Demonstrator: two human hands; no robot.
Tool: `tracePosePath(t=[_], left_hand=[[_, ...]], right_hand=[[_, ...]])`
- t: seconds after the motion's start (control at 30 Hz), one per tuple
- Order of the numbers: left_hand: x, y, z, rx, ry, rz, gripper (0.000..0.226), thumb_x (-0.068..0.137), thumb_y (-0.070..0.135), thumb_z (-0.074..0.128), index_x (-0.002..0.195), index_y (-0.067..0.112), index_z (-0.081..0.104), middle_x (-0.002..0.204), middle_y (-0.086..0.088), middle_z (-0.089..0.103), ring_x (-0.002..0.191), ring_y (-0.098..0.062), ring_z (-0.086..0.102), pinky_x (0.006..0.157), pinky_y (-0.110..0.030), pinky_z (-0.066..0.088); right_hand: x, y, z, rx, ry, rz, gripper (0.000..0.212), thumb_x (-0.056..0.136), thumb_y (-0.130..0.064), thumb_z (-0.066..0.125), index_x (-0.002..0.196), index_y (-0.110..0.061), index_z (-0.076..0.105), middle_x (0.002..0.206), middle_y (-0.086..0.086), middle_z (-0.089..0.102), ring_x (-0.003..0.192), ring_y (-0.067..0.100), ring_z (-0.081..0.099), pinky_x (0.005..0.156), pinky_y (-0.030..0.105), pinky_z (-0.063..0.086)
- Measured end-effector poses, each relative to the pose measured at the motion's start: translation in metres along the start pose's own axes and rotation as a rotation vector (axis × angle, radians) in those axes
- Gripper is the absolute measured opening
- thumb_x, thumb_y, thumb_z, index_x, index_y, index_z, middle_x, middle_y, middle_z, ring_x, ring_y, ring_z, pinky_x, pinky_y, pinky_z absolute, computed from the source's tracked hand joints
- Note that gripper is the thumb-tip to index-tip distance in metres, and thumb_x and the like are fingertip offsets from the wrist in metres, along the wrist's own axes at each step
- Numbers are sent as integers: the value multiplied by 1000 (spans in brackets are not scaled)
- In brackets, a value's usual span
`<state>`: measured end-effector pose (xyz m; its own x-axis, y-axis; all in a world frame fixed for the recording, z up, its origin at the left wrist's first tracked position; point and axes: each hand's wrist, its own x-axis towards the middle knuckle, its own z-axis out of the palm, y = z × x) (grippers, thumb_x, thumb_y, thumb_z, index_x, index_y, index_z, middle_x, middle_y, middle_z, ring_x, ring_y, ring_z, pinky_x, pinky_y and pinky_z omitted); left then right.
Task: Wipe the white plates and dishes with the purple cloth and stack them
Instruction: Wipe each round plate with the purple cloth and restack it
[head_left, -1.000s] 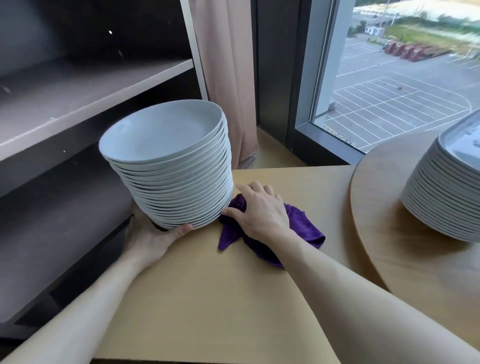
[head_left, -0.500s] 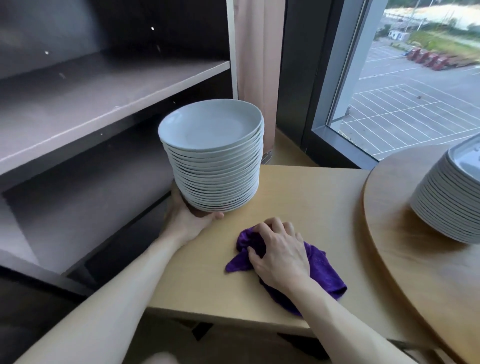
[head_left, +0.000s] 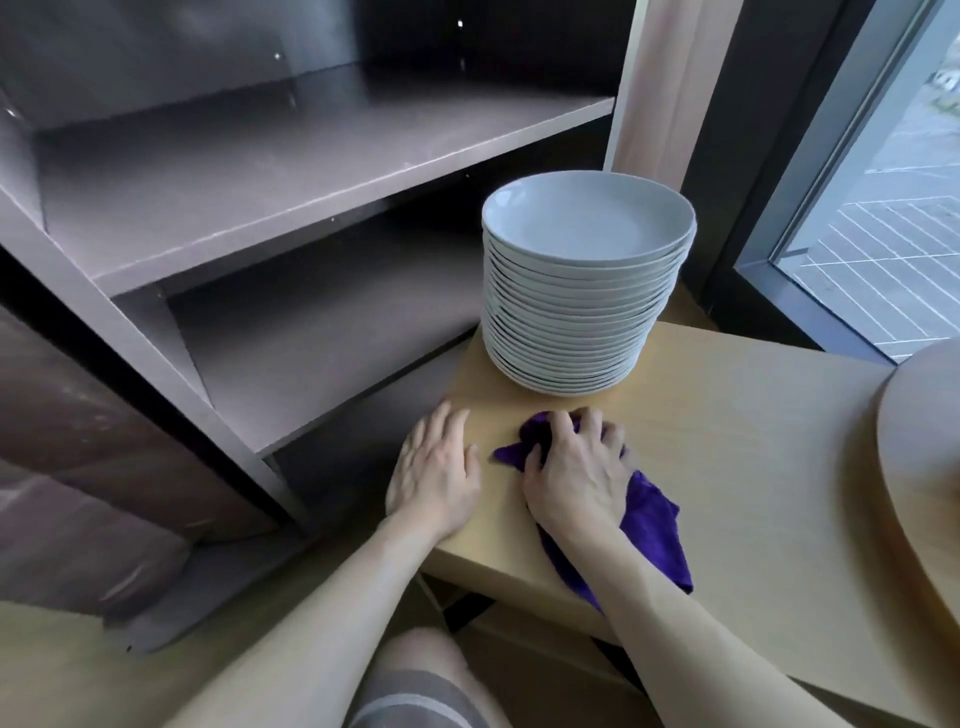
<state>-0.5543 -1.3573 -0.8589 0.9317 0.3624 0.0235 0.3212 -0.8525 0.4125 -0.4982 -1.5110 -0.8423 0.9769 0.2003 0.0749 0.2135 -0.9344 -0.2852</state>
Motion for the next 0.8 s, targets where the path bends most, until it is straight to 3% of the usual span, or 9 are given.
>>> tracePosePath(t=[0.17, 0.33, 0.43, 0.53, 0.63, 0.8], left_hand=[[0, -5, 0, -21, 28, -13, 53, 107, 29, 34, 159, 22, 32, 168, 0, 24, 156, -20, 16, 125, -39, 18], [0, -7, -5, -37, 34, 24, 48, 105, 29, 38, 152, 19, 44, 164, -3, 35, 154, -22, 23, 125, -44, 22], [1, -10, -4, -18, 23, 33, 52, 103, 40, 35, 149, 20, 47, 161, -4, 40, 152, -23, 27, 123, -48, 23], [-2, -8, -2, 3, 35, 42, 61, 96, 46, 30, 146, 18, 50, 158, -5, 44, 150, -25, 31, 121, -50, 26], [-6, -5, 0, 69, 43, 81, 57, 99, 40, 34, 147, 14, 49, 157, -8, 45, 149, -26, 33, 121, -50, 25], [-29, 20, 8, 71, -54, 79, 57, 105, 36, 39, 158, 15, 35, 167, -7, 28, 156, -24, 17, 125, -48, 16]], right_hand=[[21, -29, 9, 19, 13, -35, 23, 95, -36, 50, 114, -30, 61, 124, 1, 48, 119, 32, 39, 100, 51, 36], [-7, -1, -5, 32, -42, -408, 26, 93, -43, 52, 116, -34, 63, 117, -8, 52, 111, 28, 45, 89, 44, 41], [-25, 36, -16, 74, -86, -494, 31, 91, -47, 51, 118, -36, 62, 121, -11, 53, 114, 25, 46, 90, 42, 44], [-28, 79, -30, 72, -61, -410, 31, 91, -47, 54, 119, -34, 62, 122, -11, 53, 114, 23, 45, 90, 40, 44], [-22, 124, -46, 32, -22, -190, 30, 94, -47, 55, 120, -32, 60, 128, -9, 51, 120, 23, 44, 93, 39, 43], [-34, 181, -68, -66, 13, 147, 52, 91, -64, 54, 131, -30, 52, 140, 0, 47, 125, 32, 44, 98, 45, 42]])
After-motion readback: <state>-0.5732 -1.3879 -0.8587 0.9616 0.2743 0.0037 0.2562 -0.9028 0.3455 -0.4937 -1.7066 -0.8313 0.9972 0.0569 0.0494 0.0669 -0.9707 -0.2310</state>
